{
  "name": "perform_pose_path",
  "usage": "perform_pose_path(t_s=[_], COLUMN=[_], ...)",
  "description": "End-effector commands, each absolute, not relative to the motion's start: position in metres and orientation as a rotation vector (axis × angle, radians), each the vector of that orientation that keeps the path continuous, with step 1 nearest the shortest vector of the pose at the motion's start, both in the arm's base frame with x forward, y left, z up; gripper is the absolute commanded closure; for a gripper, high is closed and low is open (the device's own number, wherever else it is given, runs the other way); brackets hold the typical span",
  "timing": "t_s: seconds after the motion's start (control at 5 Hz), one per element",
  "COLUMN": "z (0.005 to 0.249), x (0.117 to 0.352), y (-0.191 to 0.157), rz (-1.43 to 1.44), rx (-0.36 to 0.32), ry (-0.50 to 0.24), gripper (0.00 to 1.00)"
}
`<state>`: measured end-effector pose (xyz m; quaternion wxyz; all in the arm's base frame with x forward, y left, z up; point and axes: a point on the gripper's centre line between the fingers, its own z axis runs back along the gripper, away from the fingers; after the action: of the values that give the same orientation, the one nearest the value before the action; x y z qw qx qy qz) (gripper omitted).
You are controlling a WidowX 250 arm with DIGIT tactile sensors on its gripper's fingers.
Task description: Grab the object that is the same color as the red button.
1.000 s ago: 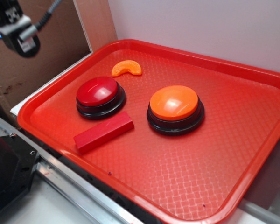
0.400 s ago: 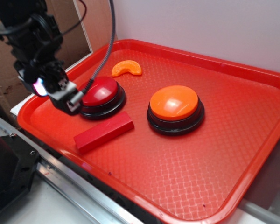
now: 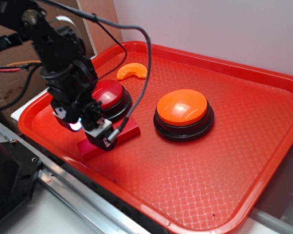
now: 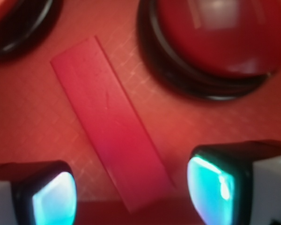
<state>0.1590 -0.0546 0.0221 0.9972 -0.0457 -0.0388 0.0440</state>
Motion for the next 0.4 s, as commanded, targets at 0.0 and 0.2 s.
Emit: perform_pose_path(t_s=[0.0, 0.2], z=[0.0086, 0.0077], x=[0.1591, 0.1539], y=[-0.0703, -0.0709], rz=[0.061, 0.098], rx=[-0.116, -0.099], ry=[-0.11, -0.106], gripper=[0.0, 1.0])
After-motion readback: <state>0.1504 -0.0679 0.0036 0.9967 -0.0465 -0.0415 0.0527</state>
